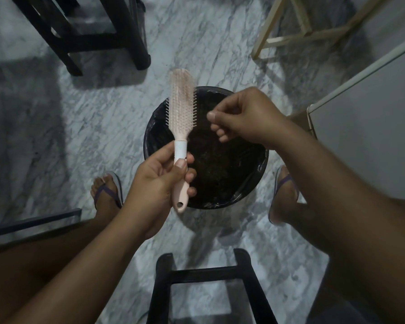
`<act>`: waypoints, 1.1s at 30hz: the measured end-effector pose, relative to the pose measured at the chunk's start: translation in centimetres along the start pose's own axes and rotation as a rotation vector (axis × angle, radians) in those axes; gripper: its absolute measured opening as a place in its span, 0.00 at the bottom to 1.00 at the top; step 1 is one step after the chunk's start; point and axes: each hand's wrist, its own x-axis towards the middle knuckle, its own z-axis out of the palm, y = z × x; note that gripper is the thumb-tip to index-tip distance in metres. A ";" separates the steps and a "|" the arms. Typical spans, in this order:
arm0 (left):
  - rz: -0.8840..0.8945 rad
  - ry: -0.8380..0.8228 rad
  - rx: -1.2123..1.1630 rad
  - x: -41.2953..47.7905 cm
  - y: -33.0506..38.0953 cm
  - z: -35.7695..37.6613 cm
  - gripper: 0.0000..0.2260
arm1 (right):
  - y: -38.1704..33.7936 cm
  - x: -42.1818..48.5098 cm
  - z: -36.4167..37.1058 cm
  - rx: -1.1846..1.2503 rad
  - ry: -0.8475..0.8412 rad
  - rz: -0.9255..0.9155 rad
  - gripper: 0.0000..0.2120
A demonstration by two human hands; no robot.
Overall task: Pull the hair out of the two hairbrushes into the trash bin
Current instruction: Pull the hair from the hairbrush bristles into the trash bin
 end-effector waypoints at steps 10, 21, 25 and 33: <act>0.057 0.022 -0.012 0.0 0.6 -0.3 0.20 | 9.5 1.5 3.8 -0.818 -0.136 0.368 0.09; -0.089 0.051 0.067 -0.4 -0.9 0.0 0.16 | -1.6 -0.1 2.5 -0.083 0.280 -0.183 0.17; -0.108 0.047 0.136 -0.5 -1.6 0.2 0.18 | -1.6 -0.8 2.6 -0.436 0.342 -0.288 0.26; -0.112 0.060 0.215 -1.3 -2.8 0.8 0.19 | -0.1 -0.5 2.8 -0.509 0.336 -0.290 0.09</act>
